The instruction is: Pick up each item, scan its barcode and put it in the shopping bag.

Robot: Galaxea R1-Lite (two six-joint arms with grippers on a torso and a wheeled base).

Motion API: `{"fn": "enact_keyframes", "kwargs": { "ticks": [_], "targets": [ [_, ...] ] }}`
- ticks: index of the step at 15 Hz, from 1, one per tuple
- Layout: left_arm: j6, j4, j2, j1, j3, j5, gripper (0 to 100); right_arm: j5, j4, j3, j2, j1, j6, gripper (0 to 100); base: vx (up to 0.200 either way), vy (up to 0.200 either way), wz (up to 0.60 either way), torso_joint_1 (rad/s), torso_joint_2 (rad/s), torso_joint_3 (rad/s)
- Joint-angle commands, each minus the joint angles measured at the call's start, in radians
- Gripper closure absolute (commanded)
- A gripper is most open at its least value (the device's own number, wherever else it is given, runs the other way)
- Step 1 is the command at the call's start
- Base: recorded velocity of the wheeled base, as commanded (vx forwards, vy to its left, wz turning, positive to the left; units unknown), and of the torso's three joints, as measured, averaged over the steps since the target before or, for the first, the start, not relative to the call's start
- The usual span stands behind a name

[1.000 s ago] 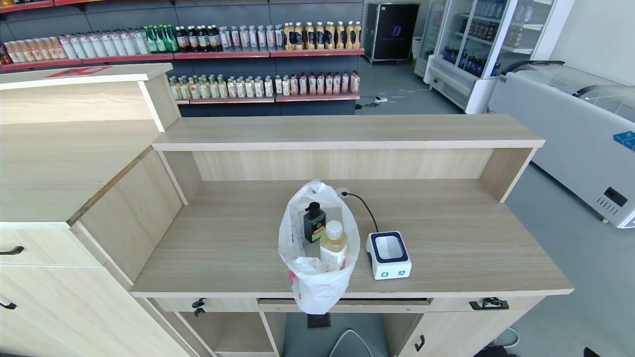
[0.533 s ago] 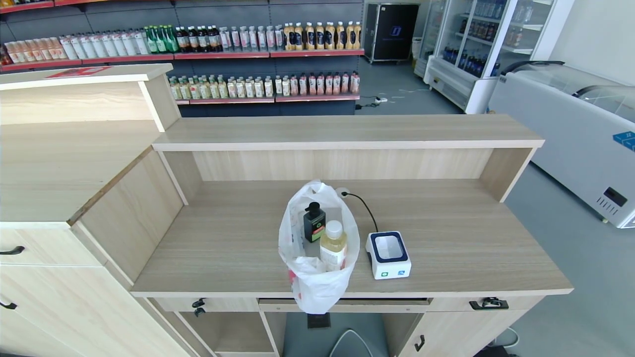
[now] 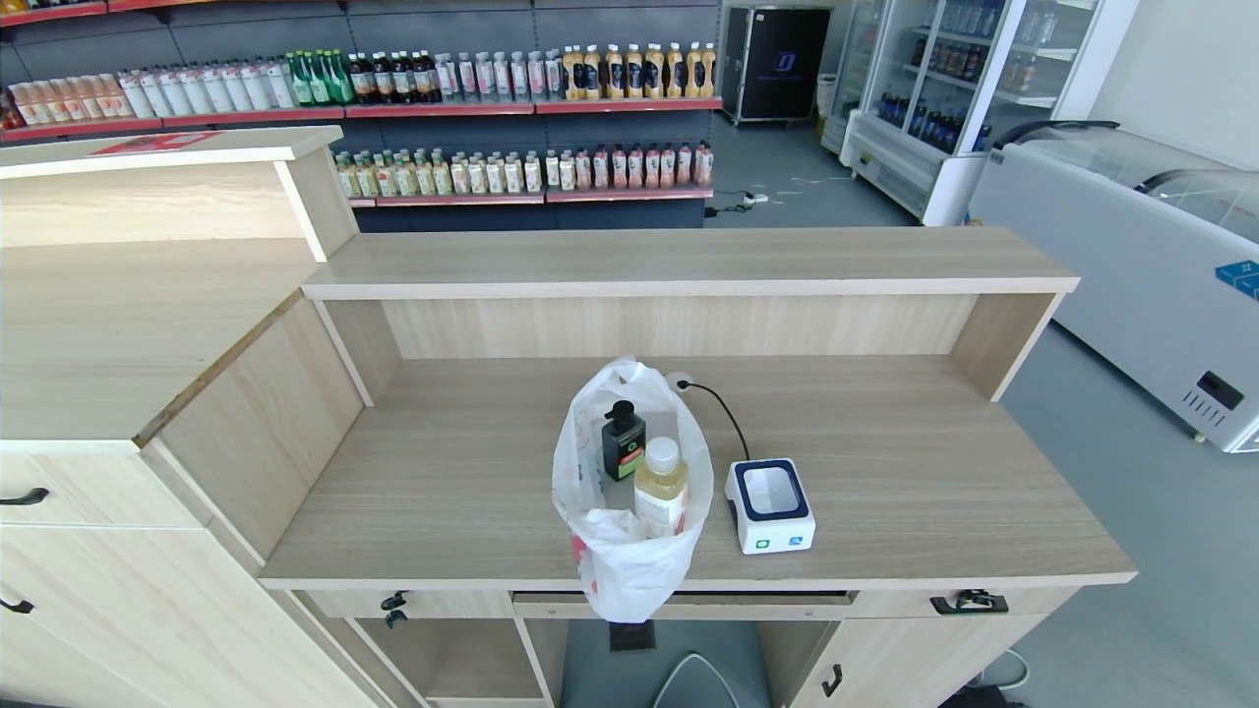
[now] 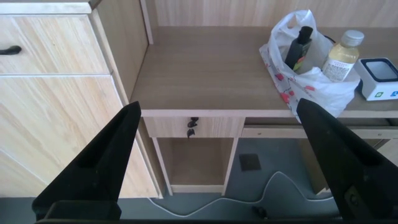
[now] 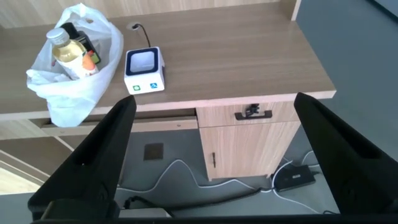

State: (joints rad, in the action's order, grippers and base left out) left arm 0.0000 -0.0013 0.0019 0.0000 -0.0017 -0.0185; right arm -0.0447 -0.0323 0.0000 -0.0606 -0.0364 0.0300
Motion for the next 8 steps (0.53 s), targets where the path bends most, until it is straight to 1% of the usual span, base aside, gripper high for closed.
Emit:
{"fn": "enact_keyframes", "kwargs": {
  "ticks": [1,8],
  "targets": [
    [0.0,0.0,0.0,0.0,0.0,0.0,0,0.0,0.0,0.0,-0.005,0.0,0.002,0,0.0,0.0,0.0,0.0,0.0,0.0],
    [0.0,0.0,0.0,0.0,0.0,0.0,0,0.0,0.0,0.0,-0.005,0.0,0.002,0,0.0,0.0,0.0,0.0,0.0,0.0]
  ]
}}
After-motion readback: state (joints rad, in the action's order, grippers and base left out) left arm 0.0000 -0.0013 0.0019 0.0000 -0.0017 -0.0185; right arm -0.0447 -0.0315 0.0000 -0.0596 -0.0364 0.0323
